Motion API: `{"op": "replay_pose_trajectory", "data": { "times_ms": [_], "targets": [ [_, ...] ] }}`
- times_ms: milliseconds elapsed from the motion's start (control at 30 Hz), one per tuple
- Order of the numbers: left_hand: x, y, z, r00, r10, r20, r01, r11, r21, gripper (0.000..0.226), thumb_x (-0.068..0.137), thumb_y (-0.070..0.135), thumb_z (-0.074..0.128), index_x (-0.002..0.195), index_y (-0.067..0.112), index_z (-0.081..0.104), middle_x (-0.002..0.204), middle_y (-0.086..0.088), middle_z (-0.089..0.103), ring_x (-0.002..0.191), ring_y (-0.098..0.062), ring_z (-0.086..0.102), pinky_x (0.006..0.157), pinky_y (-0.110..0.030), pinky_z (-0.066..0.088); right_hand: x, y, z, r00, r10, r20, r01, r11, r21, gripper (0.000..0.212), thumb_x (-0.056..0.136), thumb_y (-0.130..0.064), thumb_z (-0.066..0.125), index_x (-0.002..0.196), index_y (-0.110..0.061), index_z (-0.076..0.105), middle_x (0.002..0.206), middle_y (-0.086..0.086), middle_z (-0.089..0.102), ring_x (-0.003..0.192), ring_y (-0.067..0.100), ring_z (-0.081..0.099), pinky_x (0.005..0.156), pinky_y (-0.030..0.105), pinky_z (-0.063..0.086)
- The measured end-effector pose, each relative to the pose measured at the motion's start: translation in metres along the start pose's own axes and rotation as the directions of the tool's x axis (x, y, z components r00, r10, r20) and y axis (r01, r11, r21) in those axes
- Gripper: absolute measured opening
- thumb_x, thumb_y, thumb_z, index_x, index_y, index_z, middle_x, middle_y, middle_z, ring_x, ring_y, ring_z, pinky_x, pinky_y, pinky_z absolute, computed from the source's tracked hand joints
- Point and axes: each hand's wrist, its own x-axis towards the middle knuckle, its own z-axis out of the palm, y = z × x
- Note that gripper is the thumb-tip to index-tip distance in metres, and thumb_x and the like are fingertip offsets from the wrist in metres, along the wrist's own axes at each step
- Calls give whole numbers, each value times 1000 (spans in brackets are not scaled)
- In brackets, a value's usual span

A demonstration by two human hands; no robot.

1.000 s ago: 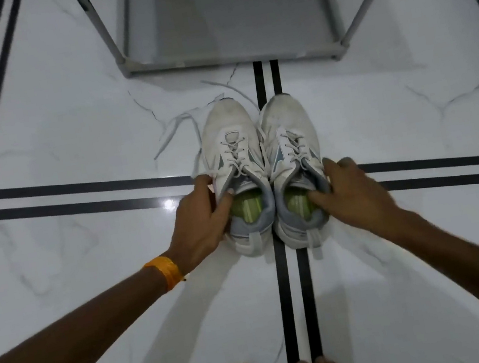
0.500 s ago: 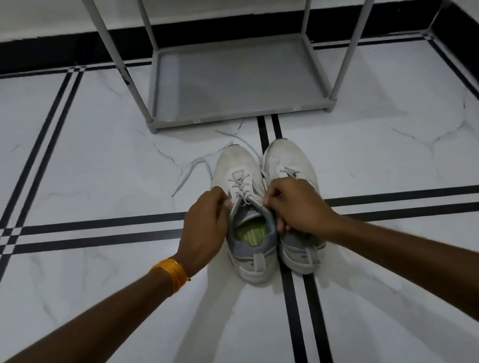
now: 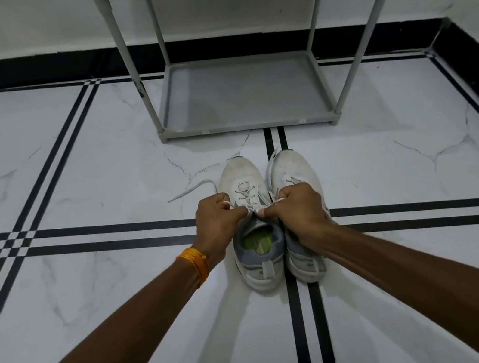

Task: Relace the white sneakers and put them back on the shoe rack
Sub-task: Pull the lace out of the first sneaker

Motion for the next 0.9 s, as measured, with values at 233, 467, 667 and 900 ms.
{"op": "replay_pose_trajectory", "data": {
  "times_ms": [233,467,667,900],
  "targets": [
    [-9,10,-18,966,256,26,-248,901,355,48,73,30,81,56,20,38,53,3,47,51,-8,48,43,-14,35,4,3,-9,995,-96,9,96,990,-99,46,63,-22,89,44,-21,46,45,-9,49,44,6,44,46,21,36],
    [-16,91,-77,845,533,35,-431,641,635,42,84,41,68,55,20,47,52,5,48,52,-10,46,54,-25,34,19,-67,-79,915,-30,402,228,861,-455,38,83,-41,71,62,-12,58,58,-2,52,50,12,40,48,24,31],
    [-31,170,-65,577,614,538,-816,414,403,28,83,37,71,83,10,66,86,-4,63,71,-17,57,65,-36,50,13,-171,-111,840,-380,388,529,732,-429,39,89,-40,64,64,-12,58,58,4,51,52,16,45,58,31,39],
    [-13,217,-55,452,554,699,-716,-243,655,31,95,40,53,83,13,64,72,-1,59,61,-17,56,57,-29,45,5,-207,-110,759,-547,353,648,686,-330,35,91,-36,63,65,-15,53,57,-2,48,54,13,43,59,32,39]
  ]
}}
